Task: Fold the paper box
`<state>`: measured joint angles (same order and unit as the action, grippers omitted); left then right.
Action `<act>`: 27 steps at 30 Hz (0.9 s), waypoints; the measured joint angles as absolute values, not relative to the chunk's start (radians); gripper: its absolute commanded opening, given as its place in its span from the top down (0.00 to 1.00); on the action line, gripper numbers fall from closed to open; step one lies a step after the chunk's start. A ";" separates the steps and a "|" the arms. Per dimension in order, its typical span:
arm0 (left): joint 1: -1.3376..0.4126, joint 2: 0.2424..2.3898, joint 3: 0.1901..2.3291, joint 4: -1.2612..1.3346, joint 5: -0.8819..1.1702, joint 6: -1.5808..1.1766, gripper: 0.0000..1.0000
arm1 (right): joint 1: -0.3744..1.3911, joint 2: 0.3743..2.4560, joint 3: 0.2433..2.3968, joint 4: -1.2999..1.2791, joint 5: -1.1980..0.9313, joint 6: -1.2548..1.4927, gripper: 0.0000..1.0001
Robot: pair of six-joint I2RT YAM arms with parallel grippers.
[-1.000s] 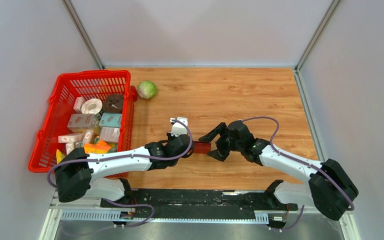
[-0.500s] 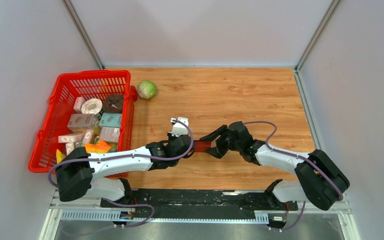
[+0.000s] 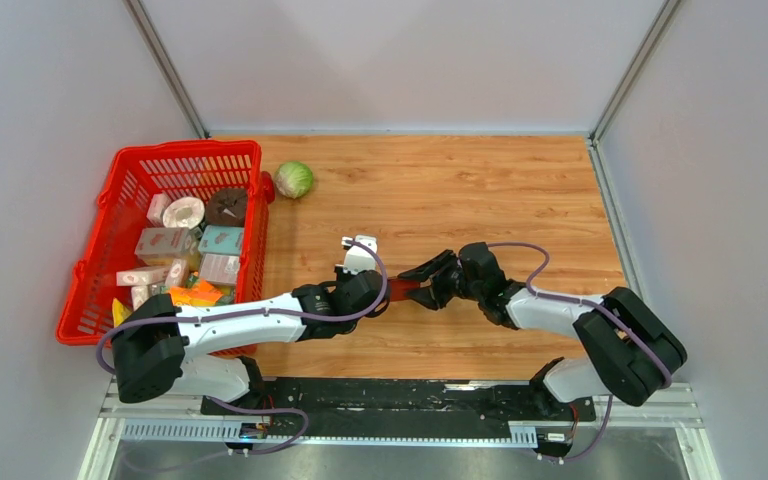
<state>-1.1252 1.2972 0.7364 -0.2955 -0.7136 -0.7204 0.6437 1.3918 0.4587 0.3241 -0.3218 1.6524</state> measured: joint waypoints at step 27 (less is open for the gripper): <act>-0.936 1.186 0.855 -0.387 -0.294 -0.612 0.92 | 0.596 1.478 0.422 0.515 -0.421 1.618 0.71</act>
<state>-0.9360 1.1858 0.8555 -0.3866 -0.2935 -0.6117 0.5957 1.4780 0.4221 0.5152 -0.4210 1.6180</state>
